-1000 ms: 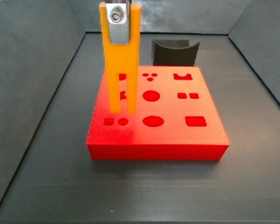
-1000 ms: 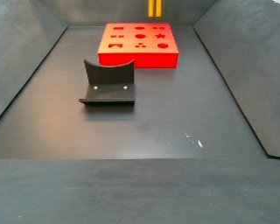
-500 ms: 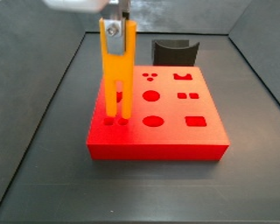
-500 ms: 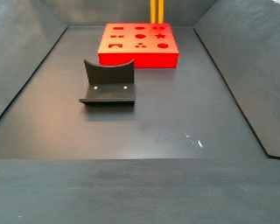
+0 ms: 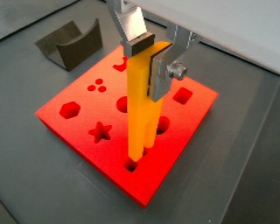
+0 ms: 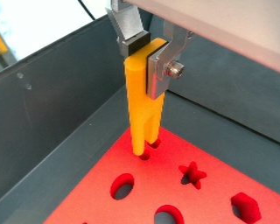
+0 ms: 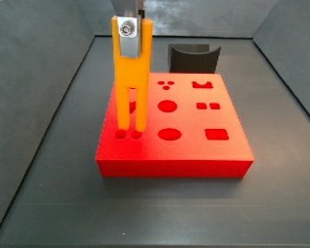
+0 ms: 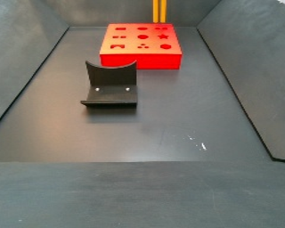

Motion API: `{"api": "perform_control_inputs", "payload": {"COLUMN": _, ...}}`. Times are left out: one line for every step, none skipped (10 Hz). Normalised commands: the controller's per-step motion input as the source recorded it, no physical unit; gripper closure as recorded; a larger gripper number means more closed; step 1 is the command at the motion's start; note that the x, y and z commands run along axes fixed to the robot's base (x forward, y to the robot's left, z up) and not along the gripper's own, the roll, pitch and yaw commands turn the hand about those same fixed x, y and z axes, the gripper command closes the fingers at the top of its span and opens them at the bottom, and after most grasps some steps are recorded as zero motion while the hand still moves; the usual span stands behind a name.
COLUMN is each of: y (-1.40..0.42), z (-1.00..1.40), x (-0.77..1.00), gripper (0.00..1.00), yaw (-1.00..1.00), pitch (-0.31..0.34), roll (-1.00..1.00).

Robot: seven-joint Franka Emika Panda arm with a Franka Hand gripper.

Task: Insert the square-circle object.

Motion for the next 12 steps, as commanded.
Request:
{"api": "perform_control_inputs", "payload": {"y": 0.01, "z": -0.07, "x": 0.00, "gripper": 1.00, "yaw": 0.36, "pitch": -0.097, "roll": 0.13}}
{"api": "perform_control_inputs", "payload": {"y": 0.15, "z": -0.13, "x": 0.00, "gripper": 1.00, "yaw": 0.43, "pitch": -0.117, "roll": 0.13}}
{"api": "perform_control_inputs", "payload": {"y": 0.00, "z": -0.10, "x": 0.00, "gripper": 1.00, "yaw": 0.40, "pitch": -0.137, "roll": 0.10}}
{"api": "perform_control_inputs", "payload": {"y": -0.05, "z": -0.10, "x": -0.08, "gripper": 1.00, "yaw": 0.29, "pitch": -0.140, "roll": 0.01}}
{"api": "perform_control_inputs", "payload": {"y": -0.21, "z": -0.05, "x": -0.10, "gripper": 1.00, "yaw": 0.16, "pitch": -0.147, "roll": 0.00}}
{"api": "perform_control_inputs", "payload": {"y": -0.17, "z": -0.09, "x": -0.09, "gripper": 1.00, "yaw": 0.15, "pitch": -0.171, "roll": -0.01}}
{"api": "perform_control_inputs", "payload": {"y": -0.14, "z": -0.19, "x": -0.06, "gripper": 1.00, "yaw": 0.14, "pitch": -0.196, "roll": 0.00}}
{"api": "perform_control_inputs", "payload": {"y": -0.01, "z": -0.16, "x": 0.00, "gripper": 1.00, "yaw": 0.14, "pitch": -0.193, "roll": 0.00}}
{"api": "perform_control_inputs", "payload": {"y": 0.00, "z": -0.09, "x": 0.01, "gripper": 1.00, "yaw": 0.06, "pitch": -0.171, "roll": 0.00}}
{"api": "perform_control_inputs", "payload": {"y": 0.05, "z": -0.07, "x": 0.00, "gripper": 1.00, "yaw": 0.01, "pitch": -0.139, "roll": 0.00}}
{"api": "perform_control_inputs", "payload": {"y": 0.07, "z": 0.00, "x": -0.12, "gripper": 1.00, "yaw": 0.00, "pitch": -0.107, "roll": 0.00}}
{"api": "perform_control_inputs", "payload": {"y": 0.08, "z": 0.00, "x": -0.12, "gripper": 1.00, "yaw": 0.00, "pitch": -0.093, "roll": 0.00}}
